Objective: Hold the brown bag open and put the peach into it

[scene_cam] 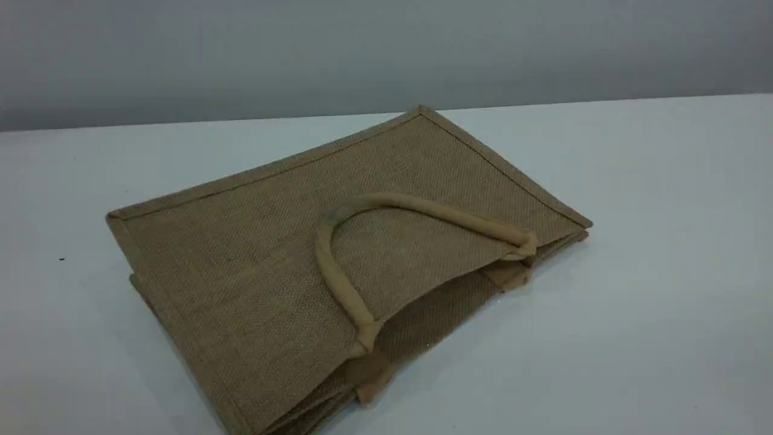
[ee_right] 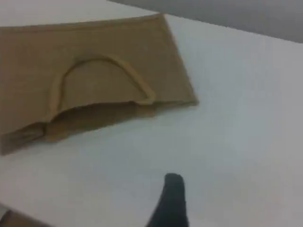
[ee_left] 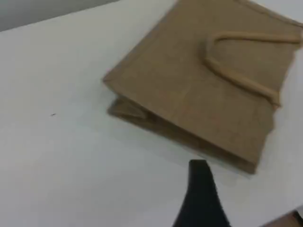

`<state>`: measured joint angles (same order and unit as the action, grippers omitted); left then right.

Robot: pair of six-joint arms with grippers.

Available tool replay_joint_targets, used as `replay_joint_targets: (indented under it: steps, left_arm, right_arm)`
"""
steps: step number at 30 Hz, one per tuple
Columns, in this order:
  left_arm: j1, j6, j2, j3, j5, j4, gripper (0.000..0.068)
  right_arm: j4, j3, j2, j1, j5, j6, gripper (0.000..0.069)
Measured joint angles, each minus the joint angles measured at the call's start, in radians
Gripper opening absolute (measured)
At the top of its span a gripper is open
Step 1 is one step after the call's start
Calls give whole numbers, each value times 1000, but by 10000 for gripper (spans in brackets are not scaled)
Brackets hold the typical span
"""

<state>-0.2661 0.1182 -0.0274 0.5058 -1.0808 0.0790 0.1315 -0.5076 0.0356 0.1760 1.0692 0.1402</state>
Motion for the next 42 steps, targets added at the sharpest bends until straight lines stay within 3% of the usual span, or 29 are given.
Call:
replay_joint_targets:
  steps: [8,12,42]
  left_arm:
    - [235,1,0,0,0,0,461]
    - [310,1,27,0,-1,0,461]
    - [292,0,27,1,-3,2,461]
  right_arm:
    - [0,0,-37,-263,0,1,575]
    - [-1,0,-36,-289,0,1,575]
    - [0,0,-36,-286,0,0,575]
